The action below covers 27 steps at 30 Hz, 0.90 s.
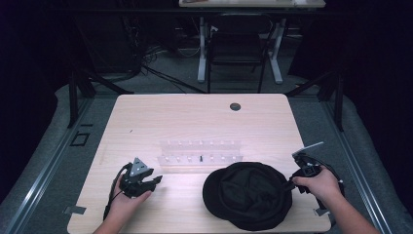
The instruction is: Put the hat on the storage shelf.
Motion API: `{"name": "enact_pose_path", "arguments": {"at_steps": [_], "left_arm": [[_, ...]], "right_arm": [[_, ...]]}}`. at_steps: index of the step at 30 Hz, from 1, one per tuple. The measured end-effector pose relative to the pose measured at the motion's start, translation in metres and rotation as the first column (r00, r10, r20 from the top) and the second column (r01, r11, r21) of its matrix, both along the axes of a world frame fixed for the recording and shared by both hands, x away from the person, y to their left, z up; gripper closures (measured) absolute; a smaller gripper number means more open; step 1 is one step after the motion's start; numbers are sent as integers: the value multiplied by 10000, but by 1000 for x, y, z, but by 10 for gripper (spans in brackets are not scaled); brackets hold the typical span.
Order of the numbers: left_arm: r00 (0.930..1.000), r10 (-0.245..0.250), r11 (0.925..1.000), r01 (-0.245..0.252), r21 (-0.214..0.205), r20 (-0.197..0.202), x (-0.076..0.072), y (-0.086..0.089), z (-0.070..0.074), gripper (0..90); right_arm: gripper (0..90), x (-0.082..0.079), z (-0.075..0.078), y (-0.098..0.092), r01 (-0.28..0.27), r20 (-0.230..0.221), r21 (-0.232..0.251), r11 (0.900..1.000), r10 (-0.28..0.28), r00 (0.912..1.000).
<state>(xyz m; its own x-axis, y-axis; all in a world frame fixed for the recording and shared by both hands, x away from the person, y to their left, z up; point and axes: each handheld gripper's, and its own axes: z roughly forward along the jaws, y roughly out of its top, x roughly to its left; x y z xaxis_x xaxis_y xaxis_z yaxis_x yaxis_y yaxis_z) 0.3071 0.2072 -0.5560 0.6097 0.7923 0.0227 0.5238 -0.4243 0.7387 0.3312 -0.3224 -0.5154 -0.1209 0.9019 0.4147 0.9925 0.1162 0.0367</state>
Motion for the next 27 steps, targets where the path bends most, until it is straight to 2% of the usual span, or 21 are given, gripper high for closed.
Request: {"name": "enact_pose_path", "arguments": {"at_steps": [7,10,11,12,13,17,19,20,21,24,25,27], "left_arm": [[10000,-10,10000,10,16,-49,0,0,0,544],[10000,-3,10000,3,20,-57,0,0,0,544],[10000,4,10000,-4,15,-58,0,0,0,544],[10000,4,10000,-4,15,-58,0,0,0,544],[10000,5,10000,-5,11,-62,0,0,0,544],[10000,5,10000,-5,-1,-62,0,0,0,544],[10000,-1,10000,1,-1,-66,0,0,0,544],[10000,-5,10000,5,5,-67,0,0,0,544],[10000,-1,10000,1,3,-69,0,0,0,544],[10000,2,10000,-2,-1,-76,0,0,0,542],[10000,7,10000,-7,-8,-89,0,0,0,542],[10000,14,10000,-14,-13,-84,0,0,0,542]], "right_arm": [[882,0,6,0,-5,6,176,9998,4,10000],[883,-2,9,0,178,76,361,9992,-181,9998],[883,0,13,-3,-384,-217,192,9991,388,9990],[883,-2,14,-2,56,-69,416,9991,-53,10000],[883,-3,15,-1,210,-14,494,9986,-210,9998],[884,-4,23,-2,0,-96,627,9980,6,10000],[884,-6,26,-2,163,16,750,9970,-165,9999],[884,-7,26,-1,434,139,918,9948,-449,9989],[883,-7,31,-2,230,36,766,9968,-234,9997],[883,-7,34,-2,258,47,838,9961,-262,9996],[884,-8,37,-1,462,199,849,9953,-480,9986],[884,-8,39,-2,387,162,872,9954,-403,9991]]}}
